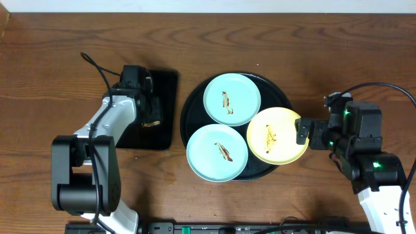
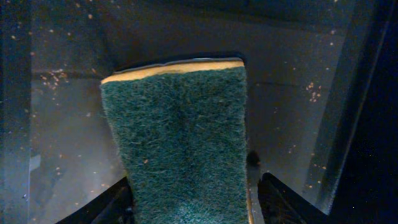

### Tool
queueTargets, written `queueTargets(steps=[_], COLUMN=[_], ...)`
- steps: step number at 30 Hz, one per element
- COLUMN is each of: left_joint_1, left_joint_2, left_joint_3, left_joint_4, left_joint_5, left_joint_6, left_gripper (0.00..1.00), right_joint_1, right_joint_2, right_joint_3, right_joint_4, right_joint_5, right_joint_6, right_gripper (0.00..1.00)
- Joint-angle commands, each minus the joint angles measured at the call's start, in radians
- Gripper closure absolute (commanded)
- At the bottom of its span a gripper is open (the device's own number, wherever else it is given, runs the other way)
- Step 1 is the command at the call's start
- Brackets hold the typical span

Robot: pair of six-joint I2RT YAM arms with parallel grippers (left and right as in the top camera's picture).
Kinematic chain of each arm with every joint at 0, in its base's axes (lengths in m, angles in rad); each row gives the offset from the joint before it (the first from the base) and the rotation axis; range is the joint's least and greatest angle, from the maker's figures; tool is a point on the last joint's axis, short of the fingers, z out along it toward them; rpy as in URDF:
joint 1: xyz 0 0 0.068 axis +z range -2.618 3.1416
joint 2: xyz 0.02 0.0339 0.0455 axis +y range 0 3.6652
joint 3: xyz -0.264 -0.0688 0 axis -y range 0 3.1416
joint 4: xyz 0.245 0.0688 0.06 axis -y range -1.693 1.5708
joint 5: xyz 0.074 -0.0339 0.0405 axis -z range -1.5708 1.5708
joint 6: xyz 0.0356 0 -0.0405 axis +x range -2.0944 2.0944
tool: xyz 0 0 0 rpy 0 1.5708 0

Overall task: Clean dirty plates on tray and stack at the side
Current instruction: 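Reach left gripper to the sponge, right gripper to yellow plate rim, then grip the sponge with left gripper, yellow plate rim with right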

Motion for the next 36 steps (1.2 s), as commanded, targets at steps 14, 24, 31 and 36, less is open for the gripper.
queueTargets(steps=[14,24,31,36], left_joint_1=[-0.007,-0.007,-0.007,-0.007], left_joint_2=[0.012,-0.061,-0.175,-0.205], left_joint_3=[0.008,0.009,0.009,0.009], left_joint_4=[-0.006,-0.057,-0.108,-0.145], left_joint_5=[-0.040,-0.038,-0.020,-0.020], left_joint_6=[-0.010,-0.010,-0.010,-0.010], left_gripper=[0.92,0.93,0.93,0.92], right_joint_1=[-0.016,-0.042,-0.115,-0.119], right_joint_2=[0.001,0.001,0.083,0.192], right_joint_3=[0.014,0.014,0.014,0.013], right_joint_4=[-0.005,-0.007,-0.039,-0.053], right_joint_5=[0.007,0.069,0.058,0.058], right_joint_6=[0.008,0.004,0.004,0.004], right_gripper=[0.01,0.01,0.24,0.40])
